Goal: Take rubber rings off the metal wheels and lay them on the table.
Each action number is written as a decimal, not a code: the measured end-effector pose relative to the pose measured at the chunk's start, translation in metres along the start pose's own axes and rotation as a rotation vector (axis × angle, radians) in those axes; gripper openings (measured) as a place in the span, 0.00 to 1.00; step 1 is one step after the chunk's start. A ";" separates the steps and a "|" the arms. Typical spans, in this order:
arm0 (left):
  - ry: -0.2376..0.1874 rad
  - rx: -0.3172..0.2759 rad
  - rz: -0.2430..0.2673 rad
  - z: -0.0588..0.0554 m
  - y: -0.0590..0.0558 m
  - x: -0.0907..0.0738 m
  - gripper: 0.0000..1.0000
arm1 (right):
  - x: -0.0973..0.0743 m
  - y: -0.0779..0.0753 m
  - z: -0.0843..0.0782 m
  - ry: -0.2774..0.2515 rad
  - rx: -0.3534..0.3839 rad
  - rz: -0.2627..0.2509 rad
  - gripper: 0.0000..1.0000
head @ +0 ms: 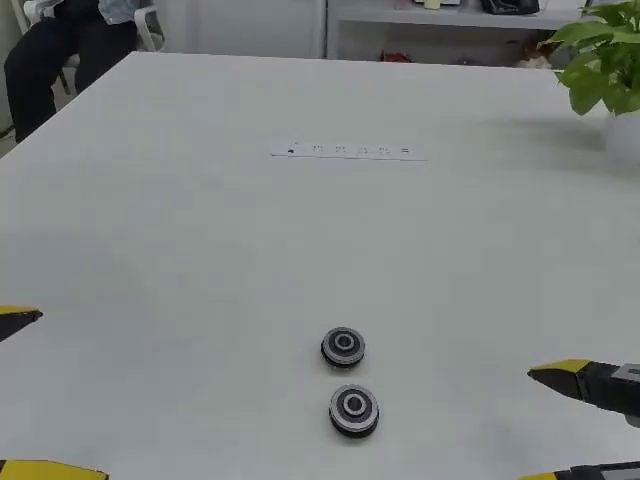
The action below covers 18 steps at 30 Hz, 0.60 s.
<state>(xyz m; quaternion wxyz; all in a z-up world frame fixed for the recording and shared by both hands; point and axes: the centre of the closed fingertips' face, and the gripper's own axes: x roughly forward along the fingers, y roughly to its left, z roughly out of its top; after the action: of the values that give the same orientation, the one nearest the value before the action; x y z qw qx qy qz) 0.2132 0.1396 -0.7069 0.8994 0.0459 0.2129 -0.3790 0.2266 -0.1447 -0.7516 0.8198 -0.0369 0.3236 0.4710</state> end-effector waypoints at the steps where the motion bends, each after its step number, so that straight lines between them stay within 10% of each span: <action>1: -0.003 0.002 0.000 0.001 0.000 0.000 1.00 | 0.000 0.000 0.000 -0.001 0.000 0.000 0.92; 18: -0.003 0.011 -0.018 0.006 -0.004 0.004 1.00 | -0.002 -0.003 0.000 -0.006 -0.004 -0.001 0.90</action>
<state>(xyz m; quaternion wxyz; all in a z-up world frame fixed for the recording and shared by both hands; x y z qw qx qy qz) 0.2151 0.1322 -0.7030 0.8959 0.0485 0.2101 -0.3884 0.2286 -0.1478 -0.7511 0.8210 -0.0371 0.3201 0.4713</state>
